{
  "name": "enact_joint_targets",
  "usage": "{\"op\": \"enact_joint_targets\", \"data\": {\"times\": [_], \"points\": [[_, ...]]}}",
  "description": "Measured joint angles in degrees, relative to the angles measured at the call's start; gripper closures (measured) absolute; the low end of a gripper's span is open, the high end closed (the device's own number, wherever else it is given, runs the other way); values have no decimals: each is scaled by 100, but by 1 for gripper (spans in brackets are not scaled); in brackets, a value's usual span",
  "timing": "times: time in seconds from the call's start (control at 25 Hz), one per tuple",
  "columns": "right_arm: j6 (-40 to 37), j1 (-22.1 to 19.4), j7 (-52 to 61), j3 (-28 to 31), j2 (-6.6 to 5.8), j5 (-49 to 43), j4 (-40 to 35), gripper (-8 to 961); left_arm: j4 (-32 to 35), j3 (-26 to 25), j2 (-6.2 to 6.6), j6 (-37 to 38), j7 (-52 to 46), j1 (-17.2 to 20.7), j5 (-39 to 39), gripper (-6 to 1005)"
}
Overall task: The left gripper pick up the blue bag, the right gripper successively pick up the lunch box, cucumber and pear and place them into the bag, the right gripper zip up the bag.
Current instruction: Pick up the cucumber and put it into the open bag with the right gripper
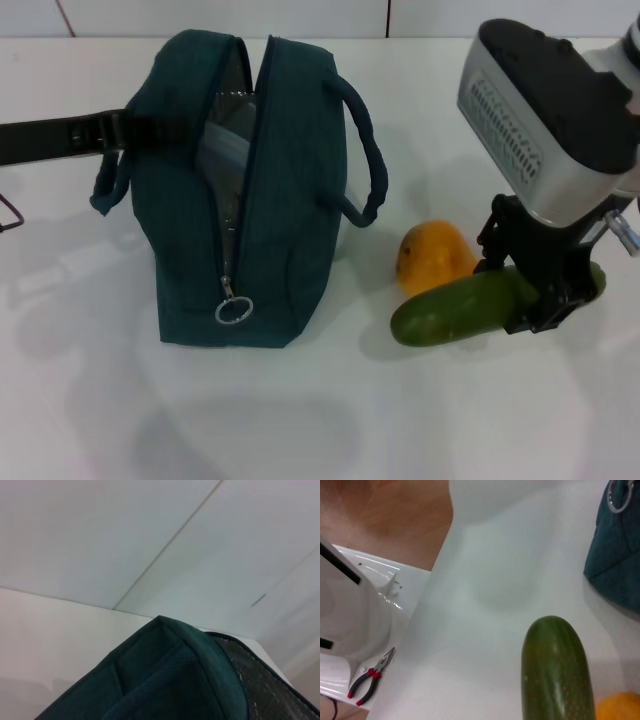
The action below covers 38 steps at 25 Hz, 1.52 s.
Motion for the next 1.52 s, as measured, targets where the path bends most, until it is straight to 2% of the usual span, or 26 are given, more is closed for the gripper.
{"op": "enact_joint_targets", "data": {"times": [0.16,0.36,0.44,0.48,0.52,0.68,0.8,0.96,1.04,1.08,1.12,1.4,1.52], "points": [[-79,-149,4,225,1,7,-244,375,-24,-120,0,-64,18,11,21,967],[-220,-341,8,763,9,265,-902,367,-278,-220,14,-78,96,-25,35,967],[-232,-381,21,1127,6,538,-1195,364,-293,-223,12,-78,107,-26,37,967],[-168,-384,88,1660,7,947,-1469,363,-294,-219,4,-79,111,-28,37,967],[-168,-384,88,1660,7,947,-1469,361,-294,-219,4,-79,111,-28,37,967],[577,-455,216,2666,1,2032,-1626,355,-292,-180,1,-55,114,-50,15,967],[1468,-704,65,2878,-14,2876,-1462,350,-263,-158,-1,-27,116,-73,13,968],[2315,-844,-391,2721,-1,3610,-881,344,-261,-132,-1,-8,116,-119,12,968],[2576,-829,-692,2622,-8,4058,-357,341,-262,-64,-6,-1,117,-148,2,968],[2725,-748,-1024,2563,-16,4497,241,340,-262,-5,-12,9,117,-176,-19,968],[2725,-748,-1024,2563,-16,4497,241,338,-262,-5,-12,9,117,-176,-19,968],[2909,-202,-2004,2433,4,5591,2511,328,-259,110,-18,81,154,-200,-246,968],[2907,-149,-2303,2368,20,5791,2982,323,-252,110,-18,81,174,-178,-332,968]]}}
